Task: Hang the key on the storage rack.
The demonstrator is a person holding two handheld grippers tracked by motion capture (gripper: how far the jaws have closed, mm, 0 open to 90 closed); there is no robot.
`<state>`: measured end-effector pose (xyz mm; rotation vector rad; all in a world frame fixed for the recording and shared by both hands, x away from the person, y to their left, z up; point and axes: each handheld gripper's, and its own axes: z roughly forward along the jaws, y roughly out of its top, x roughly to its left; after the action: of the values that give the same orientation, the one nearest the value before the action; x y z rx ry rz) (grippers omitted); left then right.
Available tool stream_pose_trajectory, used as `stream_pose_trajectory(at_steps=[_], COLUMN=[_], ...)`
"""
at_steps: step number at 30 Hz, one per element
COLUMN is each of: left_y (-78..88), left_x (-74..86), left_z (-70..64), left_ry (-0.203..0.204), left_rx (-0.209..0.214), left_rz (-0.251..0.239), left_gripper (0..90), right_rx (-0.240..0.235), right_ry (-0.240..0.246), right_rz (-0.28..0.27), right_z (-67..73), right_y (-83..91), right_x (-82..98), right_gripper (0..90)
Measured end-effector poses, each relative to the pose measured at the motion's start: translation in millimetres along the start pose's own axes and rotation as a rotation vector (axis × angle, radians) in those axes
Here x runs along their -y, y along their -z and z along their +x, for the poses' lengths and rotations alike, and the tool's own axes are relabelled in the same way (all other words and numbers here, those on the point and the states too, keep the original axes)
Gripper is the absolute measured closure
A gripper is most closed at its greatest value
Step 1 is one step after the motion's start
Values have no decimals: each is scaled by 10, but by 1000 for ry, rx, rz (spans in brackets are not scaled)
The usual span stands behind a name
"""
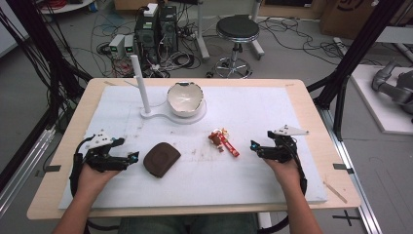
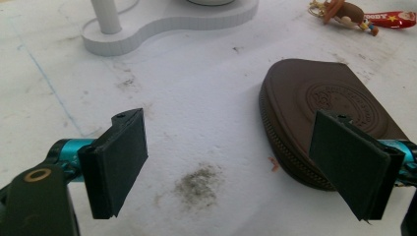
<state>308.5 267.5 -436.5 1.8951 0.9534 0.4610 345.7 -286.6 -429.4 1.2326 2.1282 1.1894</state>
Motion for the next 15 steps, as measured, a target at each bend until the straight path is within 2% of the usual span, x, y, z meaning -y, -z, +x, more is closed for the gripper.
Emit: stream_pose_trajectory(at_steps=[6,12,15], left_y=[33,152,240], left_x=[25,87,142], left_z=[21,48,63], left_ry=[9,11,17], left_rx=[-8,-35,-44], left_rz=[-4,-6,-10], left_gripper=[150,150,150], right_rx=[-9,-29,-50], right_ry=[22,47,80], right_rz=[5,9,21], right_z=[54,161,281], right_y=[-53,-176,-287], right_x=[-37,-119,-197], right_gripper=[164,164,165])
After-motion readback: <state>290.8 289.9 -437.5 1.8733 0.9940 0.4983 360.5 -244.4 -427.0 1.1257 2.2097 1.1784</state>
